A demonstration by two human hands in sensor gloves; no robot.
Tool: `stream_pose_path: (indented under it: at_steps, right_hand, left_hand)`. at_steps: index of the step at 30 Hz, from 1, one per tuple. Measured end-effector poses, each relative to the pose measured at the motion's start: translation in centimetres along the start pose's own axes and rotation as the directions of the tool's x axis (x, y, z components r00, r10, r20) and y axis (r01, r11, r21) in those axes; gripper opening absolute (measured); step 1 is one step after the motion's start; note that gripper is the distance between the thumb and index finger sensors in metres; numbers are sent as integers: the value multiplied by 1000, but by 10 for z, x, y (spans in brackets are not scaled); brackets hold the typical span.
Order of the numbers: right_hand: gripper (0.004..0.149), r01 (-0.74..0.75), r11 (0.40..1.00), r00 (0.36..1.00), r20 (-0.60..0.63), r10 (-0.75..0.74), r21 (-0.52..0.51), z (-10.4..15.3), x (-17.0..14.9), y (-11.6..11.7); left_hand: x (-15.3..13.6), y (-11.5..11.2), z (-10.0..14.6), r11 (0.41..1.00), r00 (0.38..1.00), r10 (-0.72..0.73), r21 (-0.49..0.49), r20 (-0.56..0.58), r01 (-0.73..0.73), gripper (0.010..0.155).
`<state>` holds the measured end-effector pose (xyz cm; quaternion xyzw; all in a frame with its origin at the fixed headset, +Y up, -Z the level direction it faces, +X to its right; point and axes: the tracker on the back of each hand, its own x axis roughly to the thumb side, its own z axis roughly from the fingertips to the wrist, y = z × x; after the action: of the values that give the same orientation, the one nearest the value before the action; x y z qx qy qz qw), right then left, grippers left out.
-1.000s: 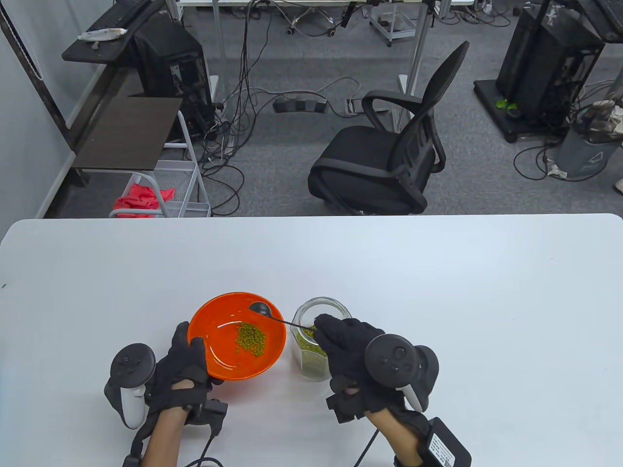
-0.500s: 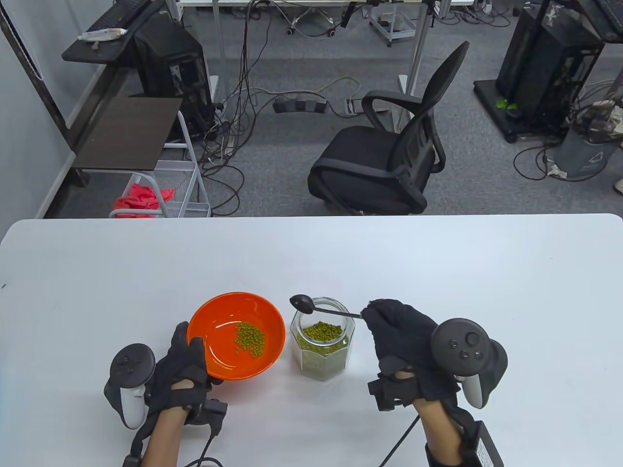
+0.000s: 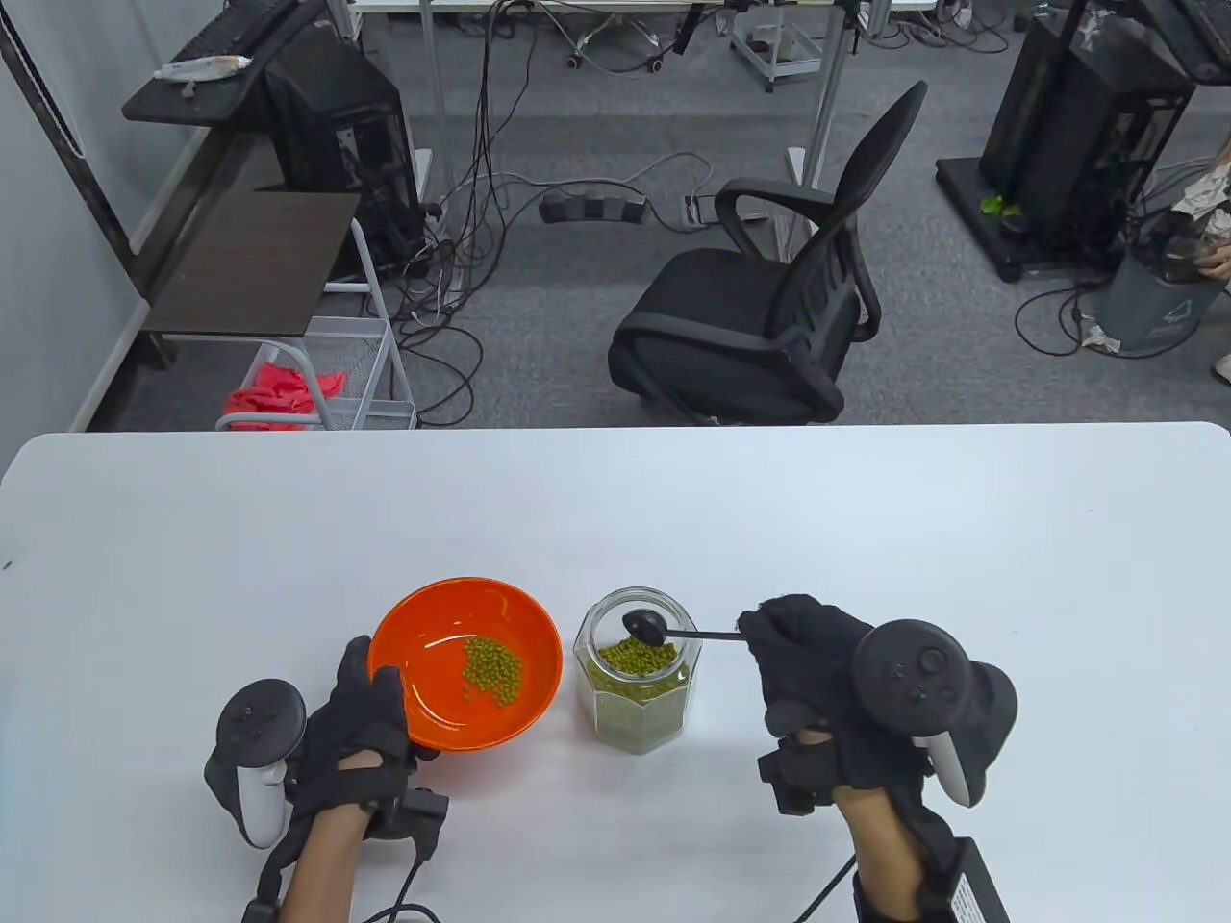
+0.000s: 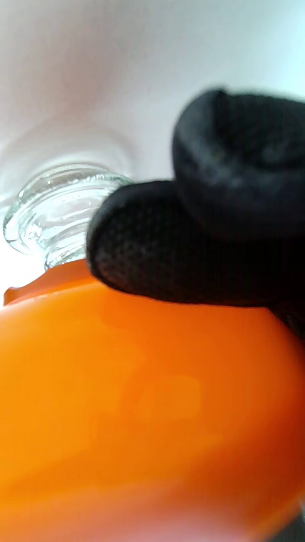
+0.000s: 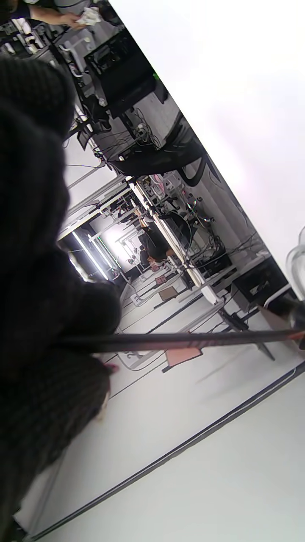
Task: Portion mung beans with measuring scoop (Bowl in hand)
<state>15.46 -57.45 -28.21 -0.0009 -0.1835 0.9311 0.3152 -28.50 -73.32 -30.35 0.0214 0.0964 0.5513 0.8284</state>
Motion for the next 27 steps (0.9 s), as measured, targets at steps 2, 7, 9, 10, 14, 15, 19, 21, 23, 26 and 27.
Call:
stream_pose_path:
  at_steps: [2, 7, 9, 10, 14, 15, 19, 21, 23, 26, 27]
  right_hand:
    - [38, -46, 999, 999, 3, 46, -5, 0, 3, 10]
    - [38, -152, 988, 988, 28, 152, -4, -1, 8, 42]
    - [38, -204, 979, 978, 42, 204, 10, -1, 11, 56]
    - [38, -220, 975, 975, 46, 219, 14, -1, 11, 59]
    - [38, -275, 961, 959, 76, 273, 30, -3, 20, 77]
    - [38, -295, 955, 953, 79, 292, 37, -5, 23, 81]
    - [37, -350, 933, 936, 83, 343, 87, -12, 30, 95]
    - [37, -366, 923, 930, 89, 357, 118, -15, 32, 101]
    - [37, -358, 917, 933, 88, 348, 176, -21, 36, 105]
    - [37, -319, 909, 947, 56, 316, 270, -27, 36, 105]
    - [37, -290, 913, 956, 38, 292, 288, -28, 34, 105]
  left_hand:
    - [0, 0, 0, 1000, 1000, -1, -3, 0, 1, 66]
    - [0, -1, 0, 1000, 1000, -3, -8, 5, 3, 66]
    - [0, -2, 0, 1000, 1000, -5, -9, 7, 5, 66]
    - [0, -2, 0, 1000, 1000, -5, -10, 8, 5, 66]
    - [0, -3, 0, 1000, 1000, -7, -13, 8, 7, 66]
    - [0, -3, 0, 1000, 1000, -8, -14, 9, 8, 66]
    - [0, -3, 0, 1000, 1000, -7, -11, 9, 7, 66]
    - [1, -3, 0, 1000, 1000, -8, -13, 12, 8, 66]
    - [0, -3, 0, 1000, 1000, -7, -14, 11, 8, 66]
    - [1, -3, 0, 1000, 1000, -8, -15, 11, 8, 66]
    - [1, -3, 0, 1000, 1000, -7, -17, 12, 7, 66]
